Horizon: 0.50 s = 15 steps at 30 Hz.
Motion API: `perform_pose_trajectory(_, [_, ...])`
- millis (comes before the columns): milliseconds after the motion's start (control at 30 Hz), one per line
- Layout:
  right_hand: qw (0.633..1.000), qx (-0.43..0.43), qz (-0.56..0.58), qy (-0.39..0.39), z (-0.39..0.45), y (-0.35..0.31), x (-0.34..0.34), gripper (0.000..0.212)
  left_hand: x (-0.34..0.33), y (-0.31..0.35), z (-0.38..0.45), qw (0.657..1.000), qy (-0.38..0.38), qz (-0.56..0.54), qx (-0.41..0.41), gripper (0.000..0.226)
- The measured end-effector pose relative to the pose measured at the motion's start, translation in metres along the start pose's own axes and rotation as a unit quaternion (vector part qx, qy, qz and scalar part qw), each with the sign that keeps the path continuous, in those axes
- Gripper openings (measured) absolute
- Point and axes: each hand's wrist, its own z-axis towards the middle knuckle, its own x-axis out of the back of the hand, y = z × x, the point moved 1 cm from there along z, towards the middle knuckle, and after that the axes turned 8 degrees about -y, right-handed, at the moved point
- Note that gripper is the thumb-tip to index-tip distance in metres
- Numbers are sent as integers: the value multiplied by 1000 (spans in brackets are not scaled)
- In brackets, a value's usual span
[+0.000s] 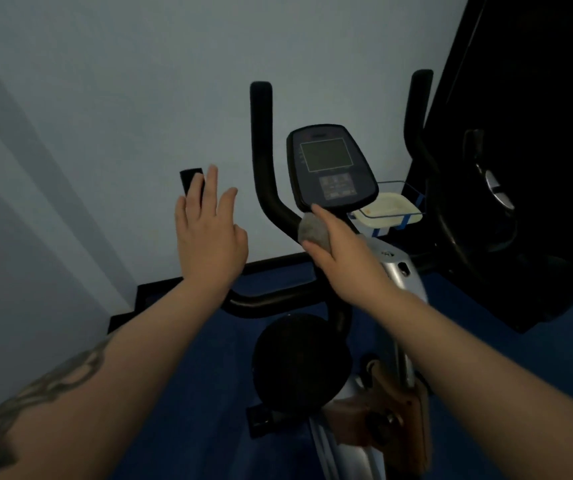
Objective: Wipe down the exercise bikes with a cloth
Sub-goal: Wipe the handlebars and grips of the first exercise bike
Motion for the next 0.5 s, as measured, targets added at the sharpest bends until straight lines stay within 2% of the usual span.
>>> perform_pose_trajectory(67, [1000, -9, -20, 0, 18, -8, 6, 63, 0, 0, 0, 1000, 6, 5, 12, 63])
perform_pose_trajectory(167, [996, -12, 24, 85, 1, -7, -6, 44, -2, -2, -1, 1000, 16, 0, 27, 67])
perform_pose_trajectory(233, [992, 30, 27, 121, -21, -3, -17, 35, -4, -3, 1, 999, 17, -9, 28, 67])
perform_pose_trajectory(300, [992, 63, 8, 111, -22, 1, -16, 24, -6, -3, 2, 999, 25, -24, 28, 66])
perform_pose_trajectory(367, [994, 61, 11, 87, 2, -3, -4, 15, -7, -3, 2, 997, 41, -50, 41, 69])
perform_pose_trajectory(500, [990, 103, 32, 92, 69, -41, 12, 25, -8, -3, 2, 989, 62, -97, 95, 74])
